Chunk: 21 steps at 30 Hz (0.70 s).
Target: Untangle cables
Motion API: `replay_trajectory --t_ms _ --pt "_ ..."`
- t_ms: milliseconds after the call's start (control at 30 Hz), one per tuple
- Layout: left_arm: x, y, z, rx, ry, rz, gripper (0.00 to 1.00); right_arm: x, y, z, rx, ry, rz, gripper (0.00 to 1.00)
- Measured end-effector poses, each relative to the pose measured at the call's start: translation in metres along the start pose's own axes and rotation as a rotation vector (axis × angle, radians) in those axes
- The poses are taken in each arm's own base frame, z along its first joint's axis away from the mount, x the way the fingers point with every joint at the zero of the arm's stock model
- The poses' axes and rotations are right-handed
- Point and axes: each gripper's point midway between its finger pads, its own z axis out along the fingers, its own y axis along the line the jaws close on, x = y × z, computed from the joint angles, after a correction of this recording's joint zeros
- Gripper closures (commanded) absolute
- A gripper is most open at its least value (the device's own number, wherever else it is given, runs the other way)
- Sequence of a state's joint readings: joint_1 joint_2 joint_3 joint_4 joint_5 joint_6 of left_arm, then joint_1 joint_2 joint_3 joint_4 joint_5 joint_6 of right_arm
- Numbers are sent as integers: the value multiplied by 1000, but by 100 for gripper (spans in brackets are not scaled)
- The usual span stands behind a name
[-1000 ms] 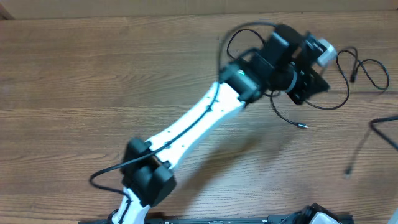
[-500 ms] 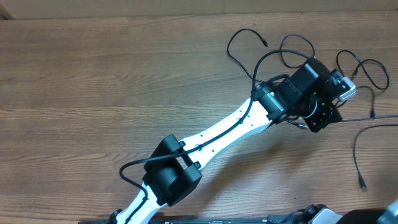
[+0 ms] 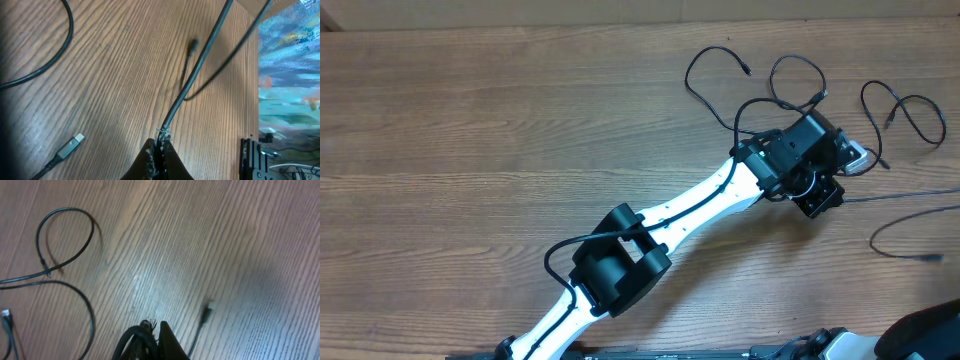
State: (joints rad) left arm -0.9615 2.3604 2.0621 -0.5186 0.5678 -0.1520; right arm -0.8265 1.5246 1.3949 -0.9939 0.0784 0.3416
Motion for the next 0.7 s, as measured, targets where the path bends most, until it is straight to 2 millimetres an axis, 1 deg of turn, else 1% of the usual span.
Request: replay_trajectory --t_ms 100,267,300,333,367,400,433,533,700 --pt "1 0 1 4 3 2 96 0 -8 11 27 20 17 96" --pt "8 1 11 12 20 1 96 4 -33 36 75 85 75 96" --pt "11 1 14 15 25 1 85 5 -38 41 77 100 93 96" --pt "12 1 16 16 27 8 65 5 -41 43 78 108 103 96" --pt "16 2 17 11 40 6 36 1 -47 46 87 97 121 96" --pt "17 4 17 6 46 -1 5 -4 -50 47 88 79 133 96" --pt "18 8 17 -1 47 -6 0 -8 -54 47 92 68 145 96" --pt "17 20 14 -18 40 -18 0 -10 -59 47 100 59 157 96" --pt "12 39 4 -42 21 -40 0 -10 -48 47 84 55 134 96"
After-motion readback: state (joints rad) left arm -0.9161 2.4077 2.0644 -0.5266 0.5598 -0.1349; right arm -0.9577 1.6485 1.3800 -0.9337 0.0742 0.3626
